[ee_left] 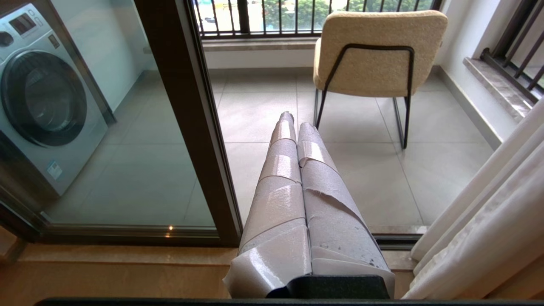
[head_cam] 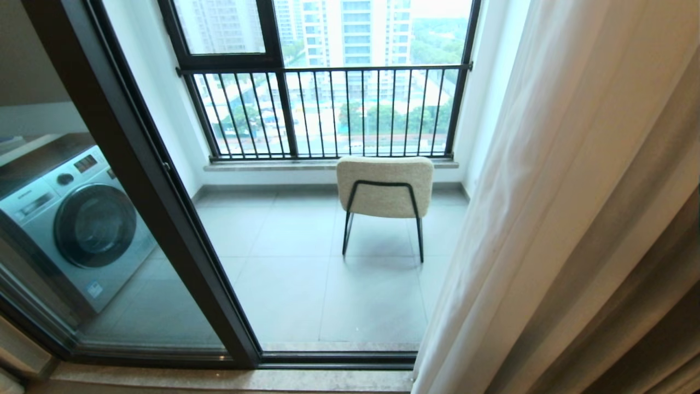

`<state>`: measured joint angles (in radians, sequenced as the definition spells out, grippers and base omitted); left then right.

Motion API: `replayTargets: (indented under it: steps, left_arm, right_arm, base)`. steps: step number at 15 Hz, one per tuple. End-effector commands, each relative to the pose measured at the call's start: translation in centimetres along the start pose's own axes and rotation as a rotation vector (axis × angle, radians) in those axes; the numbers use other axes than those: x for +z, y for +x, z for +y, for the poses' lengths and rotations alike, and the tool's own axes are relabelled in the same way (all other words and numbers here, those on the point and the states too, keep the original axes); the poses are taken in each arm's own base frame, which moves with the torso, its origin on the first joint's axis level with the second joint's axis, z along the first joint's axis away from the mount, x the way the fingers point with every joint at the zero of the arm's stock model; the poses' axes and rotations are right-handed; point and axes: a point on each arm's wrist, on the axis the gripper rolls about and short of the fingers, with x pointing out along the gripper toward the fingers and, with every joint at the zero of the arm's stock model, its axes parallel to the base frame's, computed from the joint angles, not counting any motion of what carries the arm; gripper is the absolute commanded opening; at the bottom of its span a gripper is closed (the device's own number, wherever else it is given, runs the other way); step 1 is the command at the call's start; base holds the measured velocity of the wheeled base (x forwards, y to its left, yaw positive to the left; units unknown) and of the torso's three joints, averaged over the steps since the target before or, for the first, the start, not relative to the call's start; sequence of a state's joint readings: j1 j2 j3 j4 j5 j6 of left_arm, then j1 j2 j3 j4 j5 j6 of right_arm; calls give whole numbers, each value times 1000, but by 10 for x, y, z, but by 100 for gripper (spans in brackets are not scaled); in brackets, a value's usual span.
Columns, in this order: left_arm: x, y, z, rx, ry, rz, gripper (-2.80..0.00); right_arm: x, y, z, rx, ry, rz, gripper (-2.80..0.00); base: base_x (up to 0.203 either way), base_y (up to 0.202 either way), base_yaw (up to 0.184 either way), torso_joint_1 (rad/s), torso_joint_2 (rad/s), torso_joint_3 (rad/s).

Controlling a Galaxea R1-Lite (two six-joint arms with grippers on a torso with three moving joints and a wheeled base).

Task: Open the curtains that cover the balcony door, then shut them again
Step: Close the inner curtains on both sides

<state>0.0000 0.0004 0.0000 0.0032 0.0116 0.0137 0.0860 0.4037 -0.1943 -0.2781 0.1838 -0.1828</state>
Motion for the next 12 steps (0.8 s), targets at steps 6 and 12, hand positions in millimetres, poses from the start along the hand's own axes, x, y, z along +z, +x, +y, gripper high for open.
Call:
replayTargets:
  steps: [6, 12]
  left_arm:
    - [0, 0, 0, 1, 0, 1, -280]
    - [0, 0, 0, 1, 0, -1, -280]
  right_arm:
    - [27, 47, -4, 248, -53, 43, -280]
    - [42, 76, -3, 424, -35, 28, 0]
  base:
    - [0, 0, 0, 0, 0, 0]
    - [0, 0, 0, 0, 0, 0]
